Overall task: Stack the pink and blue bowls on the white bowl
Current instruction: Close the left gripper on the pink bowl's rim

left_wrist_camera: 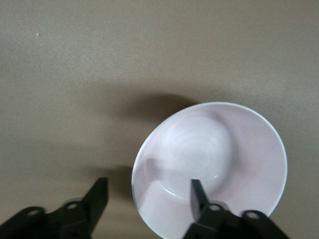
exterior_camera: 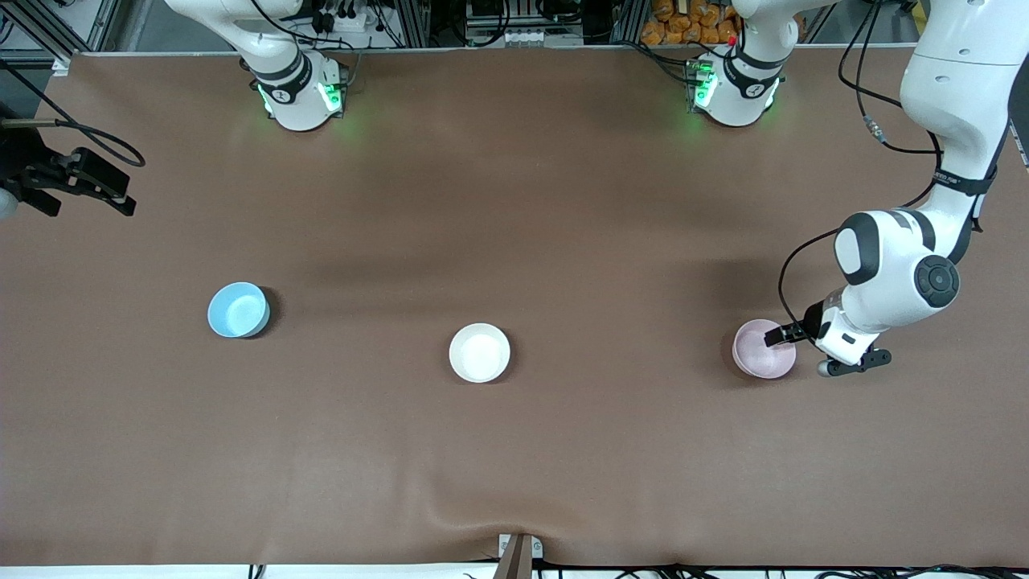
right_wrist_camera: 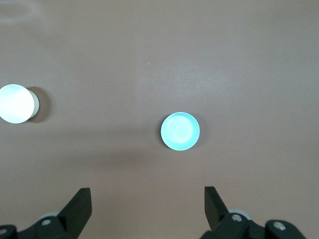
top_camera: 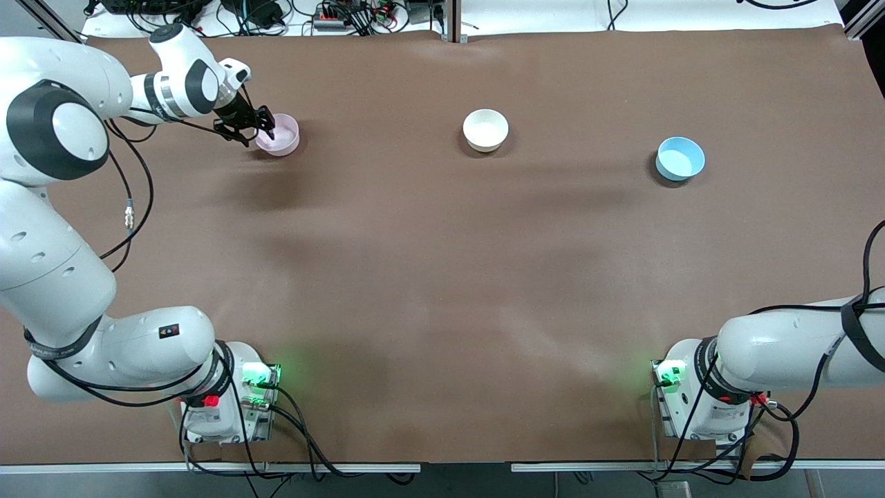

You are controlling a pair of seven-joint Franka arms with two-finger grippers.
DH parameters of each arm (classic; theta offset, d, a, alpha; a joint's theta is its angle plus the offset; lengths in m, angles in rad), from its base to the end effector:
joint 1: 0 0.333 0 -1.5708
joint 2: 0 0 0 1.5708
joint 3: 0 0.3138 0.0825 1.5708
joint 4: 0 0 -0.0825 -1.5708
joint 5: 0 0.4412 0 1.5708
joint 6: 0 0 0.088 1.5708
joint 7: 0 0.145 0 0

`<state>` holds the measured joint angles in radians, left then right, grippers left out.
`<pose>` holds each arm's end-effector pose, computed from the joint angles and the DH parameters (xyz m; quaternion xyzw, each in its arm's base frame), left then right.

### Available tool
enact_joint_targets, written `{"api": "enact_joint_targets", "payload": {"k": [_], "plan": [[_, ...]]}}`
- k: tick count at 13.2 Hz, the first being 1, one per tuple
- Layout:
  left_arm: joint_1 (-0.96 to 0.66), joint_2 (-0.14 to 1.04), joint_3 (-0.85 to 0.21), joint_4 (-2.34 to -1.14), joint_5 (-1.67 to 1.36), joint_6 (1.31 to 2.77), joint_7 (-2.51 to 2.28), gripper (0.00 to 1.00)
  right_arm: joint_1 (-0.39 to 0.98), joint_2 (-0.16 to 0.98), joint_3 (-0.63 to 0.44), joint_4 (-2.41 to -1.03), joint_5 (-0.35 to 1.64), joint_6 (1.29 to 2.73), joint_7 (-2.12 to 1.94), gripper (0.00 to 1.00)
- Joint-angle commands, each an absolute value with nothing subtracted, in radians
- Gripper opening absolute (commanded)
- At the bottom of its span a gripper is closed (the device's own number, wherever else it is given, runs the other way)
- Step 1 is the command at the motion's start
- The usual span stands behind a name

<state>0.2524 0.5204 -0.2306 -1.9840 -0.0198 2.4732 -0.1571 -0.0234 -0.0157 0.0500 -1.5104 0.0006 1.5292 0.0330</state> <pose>0.6428 0.0083 0.1198 0.9918 0.1111 -0.0136 0.0623 0.6039 0.0164 0.6220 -0.9998 0.0032 -0.0172 0.0004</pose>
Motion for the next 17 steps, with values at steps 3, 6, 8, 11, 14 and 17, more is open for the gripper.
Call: {"api": "enact_joint_targets", "payload": {"k": [3,6,8,11,14,17], "plan": [[0.259,0.535,-0.233,-1.985,-0.003,2.5,-0.143,0.0,-0.04,-0.012,0.058,-1.503,0.014,1.528,0.025,1.0],[0.258,0.522,-0.235,-1.987,-0.003,2.494,-0.143,0.0,-0.04,-0.012,0.058,-1.503,0.014,1.528,0.025,1.0],[0.255,0.496,-0.239,-1.987,-0.002,2.471,-0.149,0.0,-0.041,-0.012,0.058,-1.503,0.014,1.528,0.025,1.0],[0.247,0.434,-0.27,-1.987,-0.002,2.405,-0.161,0.0,-0.04,-0.012,0.058,-1.503,0.014,1.529,0.025,1.0],[0.249,0.382,-0.334,-1.974,-0.015,2.343,-0.21,0.0,-0.041,-0.012,0.058,-1.503,0.014,1.529,0.025,1.0],[0.249,0.362,-0.443,-1.934,-0.017,2.304,-0.413,0.0,-0.041,-0.012,0.058,-1.503,0.014,1.529,0.025,1.0]]}}
